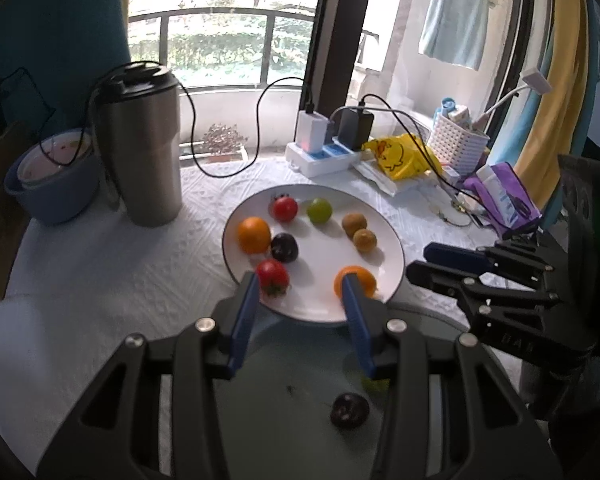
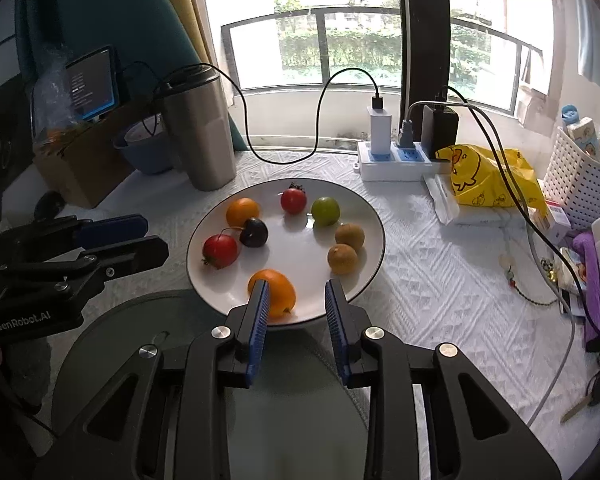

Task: Organize fruits
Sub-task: 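Open both grippers and move them back over the glass tray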

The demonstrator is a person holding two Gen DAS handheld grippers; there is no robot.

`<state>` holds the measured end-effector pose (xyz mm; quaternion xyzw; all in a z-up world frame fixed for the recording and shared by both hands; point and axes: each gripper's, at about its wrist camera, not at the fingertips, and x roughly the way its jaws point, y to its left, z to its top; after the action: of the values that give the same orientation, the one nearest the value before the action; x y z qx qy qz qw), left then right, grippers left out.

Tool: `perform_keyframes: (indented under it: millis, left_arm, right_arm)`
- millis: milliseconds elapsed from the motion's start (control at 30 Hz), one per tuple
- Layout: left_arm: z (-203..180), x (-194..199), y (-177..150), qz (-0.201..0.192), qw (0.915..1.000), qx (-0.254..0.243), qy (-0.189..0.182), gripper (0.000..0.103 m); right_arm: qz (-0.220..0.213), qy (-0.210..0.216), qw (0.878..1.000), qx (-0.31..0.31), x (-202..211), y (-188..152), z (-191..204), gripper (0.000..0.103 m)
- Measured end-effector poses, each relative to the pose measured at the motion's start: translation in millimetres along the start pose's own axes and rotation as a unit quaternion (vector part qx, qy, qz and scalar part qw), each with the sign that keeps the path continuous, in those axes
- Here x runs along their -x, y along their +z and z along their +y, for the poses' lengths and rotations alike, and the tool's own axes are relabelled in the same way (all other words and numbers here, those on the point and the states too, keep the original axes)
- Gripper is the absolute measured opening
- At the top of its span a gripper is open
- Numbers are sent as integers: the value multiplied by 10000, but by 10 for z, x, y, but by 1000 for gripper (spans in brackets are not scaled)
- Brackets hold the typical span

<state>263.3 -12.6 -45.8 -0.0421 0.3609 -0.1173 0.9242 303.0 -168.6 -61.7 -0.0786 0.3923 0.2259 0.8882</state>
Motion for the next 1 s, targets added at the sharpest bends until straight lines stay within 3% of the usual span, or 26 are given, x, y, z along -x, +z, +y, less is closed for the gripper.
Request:
perform_keyframes:
  millis: [500, 733, 800, 867, 1000]
  left_arm:
    - [12, 170, -407, 9, 9990, 431, 99, 45]
    - [33, 218, -627, 13, 9968, 662, 437, 46]
    - [30, 241, -678, 25, 9964, 695, 487, 49]
    - [37, 267, -722, 3, 9959, 741, 516, 65]
    - [67, 345, -789, -100, 9939, 901, 635, 68]
  right_arm:
    - [162, 162, 9996, 161, 117, -272, 176, 30]
    - [319, 342, 9987, 218, 122, -461, 274, 30]
    - [365, 411, 9983, 208, 113, -505, 292, 31]
    - [396, 492, 9978, 196, 110, -536, 316, 31]
    - [466, 604, 9968, 236, 72, -568, 363, 31]
